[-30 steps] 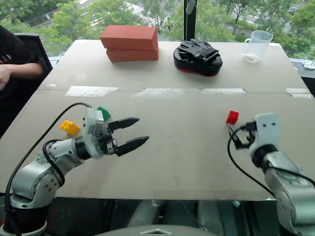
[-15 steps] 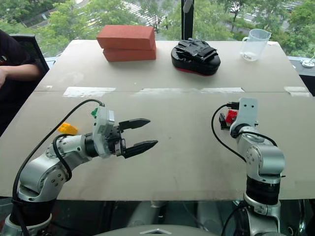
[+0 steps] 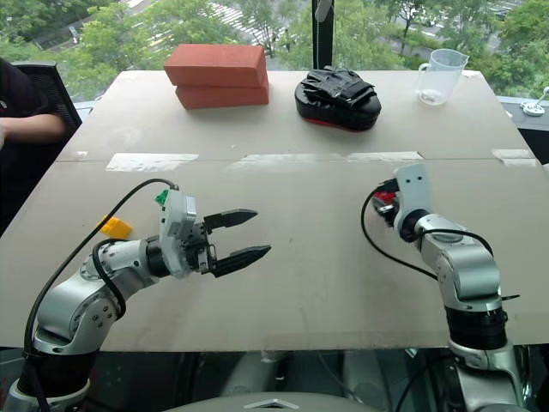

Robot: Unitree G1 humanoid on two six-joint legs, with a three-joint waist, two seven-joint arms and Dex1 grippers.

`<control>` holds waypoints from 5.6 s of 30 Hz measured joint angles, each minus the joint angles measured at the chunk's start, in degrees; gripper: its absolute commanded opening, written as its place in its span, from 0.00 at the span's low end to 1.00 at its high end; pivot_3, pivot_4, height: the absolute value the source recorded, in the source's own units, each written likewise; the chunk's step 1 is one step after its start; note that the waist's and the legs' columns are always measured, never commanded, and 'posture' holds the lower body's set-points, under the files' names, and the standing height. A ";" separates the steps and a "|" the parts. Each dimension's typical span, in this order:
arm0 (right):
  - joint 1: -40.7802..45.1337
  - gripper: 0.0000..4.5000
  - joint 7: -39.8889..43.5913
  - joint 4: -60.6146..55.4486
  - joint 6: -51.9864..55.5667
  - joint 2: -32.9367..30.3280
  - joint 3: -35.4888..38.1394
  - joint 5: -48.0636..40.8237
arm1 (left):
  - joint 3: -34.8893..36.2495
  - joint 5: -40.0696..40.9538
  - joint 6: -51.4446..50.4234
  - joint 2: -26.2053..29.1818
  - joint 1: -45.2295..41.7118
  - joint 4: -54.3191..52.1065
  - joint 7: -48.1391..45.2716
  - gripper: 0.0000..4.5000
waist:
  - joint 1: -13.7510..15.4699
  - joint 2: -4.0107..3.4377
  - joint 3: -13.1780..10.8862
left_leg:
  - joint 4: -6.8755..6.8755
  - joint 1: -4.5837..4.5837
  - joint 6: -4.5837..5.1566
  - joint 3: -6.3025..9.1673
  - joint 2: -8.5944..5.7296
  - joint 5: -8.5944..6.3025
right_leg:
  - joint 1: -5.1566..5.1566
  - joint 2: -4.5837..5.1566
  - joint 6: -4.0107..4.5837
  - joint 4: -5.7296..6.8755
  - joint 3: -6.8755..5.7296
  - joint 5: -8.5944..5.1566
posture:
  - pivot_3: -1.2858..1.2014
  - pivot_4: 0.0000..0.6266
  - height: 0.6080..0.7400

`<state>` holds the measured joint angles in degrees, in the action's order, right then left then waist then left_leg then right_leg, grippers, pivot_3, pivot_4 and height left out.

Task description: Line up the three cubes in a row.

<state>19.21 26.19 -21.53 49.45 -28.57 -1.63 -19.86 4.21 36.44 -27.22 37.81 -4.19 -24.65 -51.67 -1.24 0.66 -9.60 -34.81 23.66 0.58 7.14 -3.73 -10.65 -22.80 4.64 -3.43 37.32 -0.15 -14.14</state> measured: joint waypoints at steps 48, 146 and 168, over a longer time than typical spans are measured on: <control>22.65 1.00 47.02 32.18 -35.24 -0.62 -15.06 10.50 | 13.07 1.30 -1.00 1.46 11.41 0.71 3.14 1.00 | -0.41 0.05 -0.08 | -0.07 0.10 -0.05 0.30 0.02 -0.02 | -0.02 -0.03 -0.04 -0.21 0.00 0.20 | 0.52 0.24 1.00; -38.28 1.00 11.49 -35.69 -16.54 -14.10 21.59 -16.32 | -22.95 -40.97 36.78 -11.43 -56.22 80.17 -32.09 0.99 | 0.51 0.75 -0.36 | -0.71 0.19 0.06 0.22 -0.01 -0.04 | 0.18 -0.06 -0.50 0.12 -0.18 0.19 | 0.52 0.24 1.00; 4.54 1.00 34.16 -4.66 -18.67 -15.74 0.11 -19.77 | 16.22 -22.50 -3.01 22.60 -19.06 50.71 -14.60 0.99 | -0.04 0.76 -0.44 | -0.54 0.12 0.01 0.27 0.11 -0.06 | -0.03 -0.03 -0.23 0.08 -0.07 0.32 | 0.52 0.24 1.00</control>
<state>23.75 60.35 -26.18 30.78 -44.31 -1.52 -39.62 20.43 13.94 -30.23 60.41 -23.25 26.06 -66.26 -1.28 1.42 -10.04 -35.35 23.78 0.59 7.41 -3.63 -10.70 -22.83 4.60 -3.66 37.40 -0.22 -13.82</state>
